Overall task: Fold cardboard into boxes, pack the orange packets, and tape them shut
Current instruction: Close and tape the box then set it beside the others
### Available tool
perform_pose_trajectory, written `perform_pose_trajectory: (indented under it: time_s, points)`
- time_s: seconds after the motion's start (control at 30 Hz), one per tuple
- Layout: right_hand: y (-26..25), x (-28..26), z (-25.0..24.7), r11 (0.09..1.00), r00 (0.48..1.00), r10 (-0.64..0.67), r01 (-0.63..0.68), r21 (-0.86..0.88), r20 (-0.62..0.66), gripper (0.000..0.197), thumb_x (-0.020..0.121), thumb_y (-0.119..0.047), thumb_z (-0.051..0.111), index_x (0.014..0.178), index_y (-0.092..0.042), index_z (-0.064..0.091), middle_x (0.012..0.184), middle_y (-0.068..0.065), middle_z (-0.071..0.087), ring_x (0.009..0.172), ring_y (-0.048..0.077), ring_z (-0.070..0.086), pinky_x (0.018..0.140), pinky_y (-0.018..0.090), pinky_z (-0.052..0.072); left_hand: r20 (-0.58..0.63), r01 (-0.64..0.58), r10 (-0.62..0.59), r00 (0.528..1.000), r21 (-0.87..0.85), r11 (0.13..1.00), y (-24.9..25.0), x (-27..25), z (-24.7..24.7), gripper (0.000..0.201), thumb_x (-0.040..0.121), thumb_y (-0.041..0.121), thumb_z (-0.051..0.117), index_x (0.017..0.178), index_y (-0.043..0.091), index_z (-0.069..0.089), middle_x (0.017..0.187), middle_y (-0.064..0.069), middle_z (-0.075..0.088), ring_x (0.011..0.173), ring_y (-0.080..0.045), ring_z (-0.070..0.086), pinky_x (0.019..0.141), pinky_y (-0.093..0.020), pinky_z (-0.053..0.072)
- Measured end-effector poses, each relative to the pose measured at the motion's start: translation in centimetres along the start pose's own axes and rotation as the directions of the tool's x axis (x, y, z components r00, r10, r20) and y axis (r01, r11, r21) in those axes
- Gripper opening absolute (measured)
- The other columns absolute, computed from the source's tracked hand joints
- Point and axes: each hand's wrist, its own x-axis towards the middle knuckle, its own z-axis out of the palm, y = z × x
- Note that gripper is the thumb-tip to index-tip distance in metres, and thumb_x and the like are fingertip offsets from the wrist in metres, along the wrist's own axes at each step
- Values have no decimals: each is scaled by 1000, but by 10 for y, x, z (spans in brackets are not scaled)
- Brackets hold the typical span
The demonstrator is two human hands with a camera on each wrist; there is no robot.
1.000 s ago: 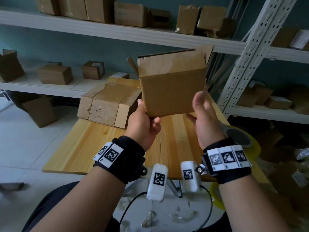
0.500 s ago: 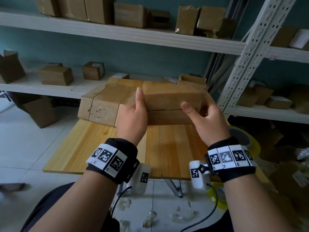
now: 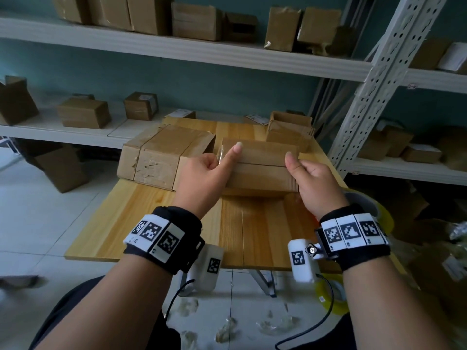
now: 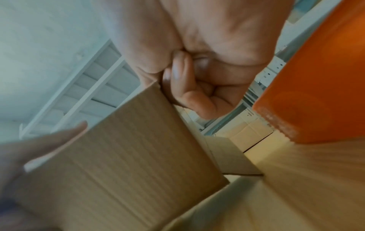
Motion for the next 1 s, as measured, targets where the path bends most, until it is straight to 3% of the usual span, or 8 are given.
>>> perform_pose_trajectory:
  time_s: [0.2,0.3,0.4,0.5,0.67,0.8,0.93,1.0]
  points:
    - [-2,0,3,995,1000,7,-7,99,-6,80,98,-71,51,99,8,65,91,37,62,87,45,64,78,57,57,36,-45,40,999,127,991,-4,5,-5,68,97,76,49,76,12,58,67,-4,47,59,-15,47,53,-28,37]
    - [-4,-1,3,988,1000,16,-18,152,11,93,83,-86,56,93,7,59,83,33,60,74,41,63,71,48,57,48,-53,45,998,186,981,-5,8,-7,71,104,68,44,71,7,60,61,-1,48,50,-7,46,47,-18,35]
    - [-4,-2,5,990,1000,27,-28,139,6,71,83,-79,63,67,-12,45,56,3,42,53,17,51,64,43,49,71,-61,46,996,228,972,-7,12,-9,67,108,60,40,70,9,59,59,-1,49,49,-9,46,43,-14,34]
    - [-2,-3,5,991,996,88,-87,100,-4,63,81,-79,64,64,-22,43,51,-11,38,49,11,48,61,40,51,117,-55,25,993,259,964,-9,13,-8,64,109,57,39,75,9,63,63,-1,53,56,-15,50,52,-24,40]
    - [-5,-4,5,984,985,174,-174,-40,-21,63,85,-75,64,66,-17,50,56,-2,47,57,16,55,52,29,49,143,-104,72,987,227,968,-12,14,-5,64,109,58,42,79,6,64,64,-1,54,53,-11,49,53,-25,41]
    - [-5,-3,8,978,981,192,-193,-83,-18,67,88,-75,61,71,-10,57,63,9,51,61,23,57,66,48,59,151,-17,-14,988,202,979,-12,16,-5,70,105,65,44,86,3,69,65,-2,58,51,-8,54,50,-21,44]
    - [-5,0,12,981,983,185,-185,-62,-7,68,96,-68,57,80,-2,63,70,14,56,66,26,60,62,44,60,158,24,-65,985,246,969,-15,18,-5,76,92,83,48,78,9,61,72,-8,57,66,-22,58,64,-36,51]
    - [-4,0,13,981,985,171,-172,-90,-25,65,100,-66,52,77,-6,61,68,12,55,68,30,62,71,54,62,156,-8,-38,987,286,958,-15,18,-4,77,92,84,46,76,10,58,71,-7,52,65,-21,53,63,-36,46]
